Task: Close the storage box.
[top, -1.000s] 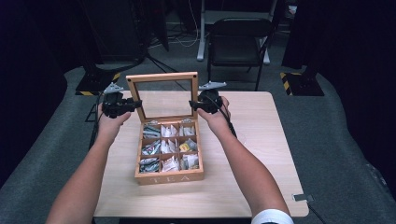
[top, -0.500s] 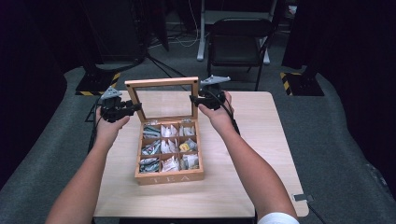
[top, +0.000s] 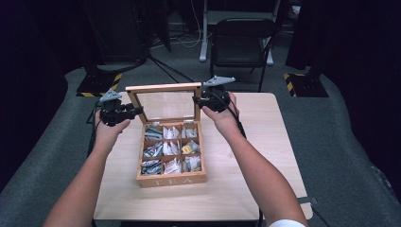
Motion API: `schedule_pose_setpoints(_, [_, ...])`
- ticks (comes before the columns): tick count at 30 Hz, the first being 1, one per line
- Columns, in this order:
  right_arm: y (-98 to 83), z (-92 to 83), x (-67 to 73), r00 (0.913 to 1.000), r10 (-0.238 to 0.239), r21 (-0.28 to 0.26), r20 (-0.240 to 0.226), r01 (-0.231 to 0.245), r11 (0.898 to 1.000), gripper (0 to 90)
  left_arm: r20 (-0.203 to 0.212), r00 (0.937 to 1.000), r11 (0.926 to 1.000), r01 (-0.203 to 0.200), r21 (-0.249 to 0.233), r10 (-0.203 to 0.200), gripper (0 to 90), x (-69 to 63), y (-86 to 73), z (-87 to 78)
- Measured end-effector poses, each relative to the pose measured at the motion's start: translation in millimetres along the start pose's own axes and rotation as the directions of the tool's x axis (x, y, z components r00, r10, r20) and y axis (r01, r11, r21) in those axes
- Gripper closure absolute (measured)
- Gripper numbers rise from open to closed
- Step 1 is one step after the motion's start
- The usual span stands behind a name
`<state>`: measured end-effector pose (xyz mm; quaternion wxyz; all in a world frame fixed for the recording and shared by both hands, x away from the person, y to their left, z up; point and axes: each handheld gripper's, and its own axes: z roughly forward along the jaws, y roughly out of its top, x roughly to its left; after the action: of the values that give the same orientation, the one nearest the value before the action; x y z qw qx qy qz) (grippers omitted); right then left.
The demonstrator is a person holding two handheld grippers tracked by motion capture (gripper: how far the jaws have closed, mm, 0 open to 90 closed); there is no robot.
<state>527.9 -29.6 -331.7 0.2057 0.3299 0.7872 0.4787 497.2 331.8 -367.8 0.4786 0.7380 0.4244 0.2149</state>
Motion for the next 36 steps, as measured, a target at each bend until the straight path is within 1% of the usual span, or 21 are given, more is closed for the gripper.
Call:
schedule_pose_setpoints(1, [-0.8,-0.5,0.4,1.0,0.001,-0.006,-0.002,-0.001,1.0,62.4,0.0,1.0,0.9999,0.001,-0.014,-0.001,58.7,-0.5,0.8,-2.8])
schedule_pose_setpoints(2, [-1.5,-1.6,1.1,1.0,-0.006,-0.003,0.0,0.006,1.0,62.4,0.003,1.0,0.9998,0.004,-0.019,-0.004,58.8,-1.2,2.1,-6.1])
schedule_pose_setpoints(4, [-3.3,-2.9,3.5,1.0,-0.005,-0.009,0.003,0.005,1.0,62.3,0.004,1.0,0.9994,0.009,-0.033,-0.009,58.8,-3.6,4.9,-11.3])
schedule_pose_setpoints(6, [-5.0,-4.2,4.9,1.0,-0.006,-0.011,0.003,0.006,1.0,62.1,0.007,1.0,0.9995,-0.006,-0.03,0.006,59.3,-6.6,8.4,-16.3])
schedule_pose_setpoints(8, [-6.3,-5.4,5.3,0.9998,-0.02,-0.012,0.001,0.02,1.0,62.1,0.002,0.9999,0.9991,-0.014,-0.04,0.014,59.6,-10.1,11.7,-21.5])
schedule_pose_setpoints(12, [-7.3,-7.1,7.2,0.9996,-0.027,-0.008,0.001,0.027,1.0,62.0,0.002,1.0,0.999,-0.009,-0.044,0.009,60.6,-14.8,17.6,-31.9])
schedule_pose_setpoints(14, [-9.0,-8.3,8.6,0.9996,-0.028,-0.011,0.004,0.028,1.0,61.9,-0.001,0.9998,0.9989,-0.018,-0.043,0.018,60.6,-18.0,21.6,-37.2])
schedule_pose_setpoints(20, [-11.9,-10.1,10.4,0.9994,-0.036,-0.018,0.002,0.036,0.999,61.6,-0.013,0.9995,0.9988,-0.03,-0.039,0.03,60.5,-23.6,25.9,-42.3])
schedule_pose_setpoints(21, [-12.5,-10.7,11.4,0.9995,-0.032,-0.017,0.001,0.032,0.999,61.6,-0.014,0.9995,0.9989,-0.03,-0.036,0.029,60.5,-24.2,26.0,-42.9])
schedule_pose_setpoints(25, [-14.6,-12.0,12.3,0.9989,-0.046,-0.02,-0.001,0.046,0.999,61.4,-0.012,0.9995,0.999,-0.028,-0.034,0.027,60.4,-26.4,25.8,-45.4])
schedule_pose_setpoints(27, [-15.2,-12.5,12.9,0.999,-0.046,-0.02,-0.001,0.046,0.999,61.3,-0.013,0.9995,0.9991,-0.028,-0.031,0.027,60.4,-28.1,25.8,-47.5])
schedule_pose_setpoints(29, [-16.4,-13.4,13.7,0.999,-0.044,-0.02,-0.002,0.044,0.999,61.1,-0.013,0.9995,0.9988,-0.03,-0.04,0.03,60.1,-30.2,25.4,-50.0])
schedule_pose_setpoints(30, [-17.3,-14.1,14.4,0.9994,-0.036,-0.018,-0.004,0.035,0.999,60.9,-0.013,0.9993,0.9986,-0.035,-0.04,0.035,59.9,-31.2,25.3,-51.4])
schedule_pose_setpoints(31, [-18.6,-15.0,14.4,0.999,-0.043,-0.02,-0.01,0.043,0.999,60.6,-0.013,0.9991,0.9984,-0.041,-0.039,0.04,59.9,-32.1,25.1,-52.5])
schedule_pose_setpoints(33, [-19.4,-15.6,15.2,0.9993,-0.037,-0.02,-0.01,0.036,0.999,60.5,-0.017,0.9988,0.9982,-0.046,-0.038,0.045,59.9,-34.3,24.4,-54.3])
schedule_pose_setpoints(34, [-20.5,-16.4,15.2,0.9988,-0.048,-0.023,-0.014,0.047,0.999,60.3,-0.016,0.9986,0.998,-0.051,-0.039,0.05,59.9,-35.5,23.5,-55.8])
schedule_pose_setpoints(36, [-21.1,-17.0,15.8,0.9989,-0.044,-0.021,-0.015,0.043,0.999,60.2,-0.015,0.9988,0.998,-0.047,-0.042,0.046,59.9,-36.1,22.7,-56.2])
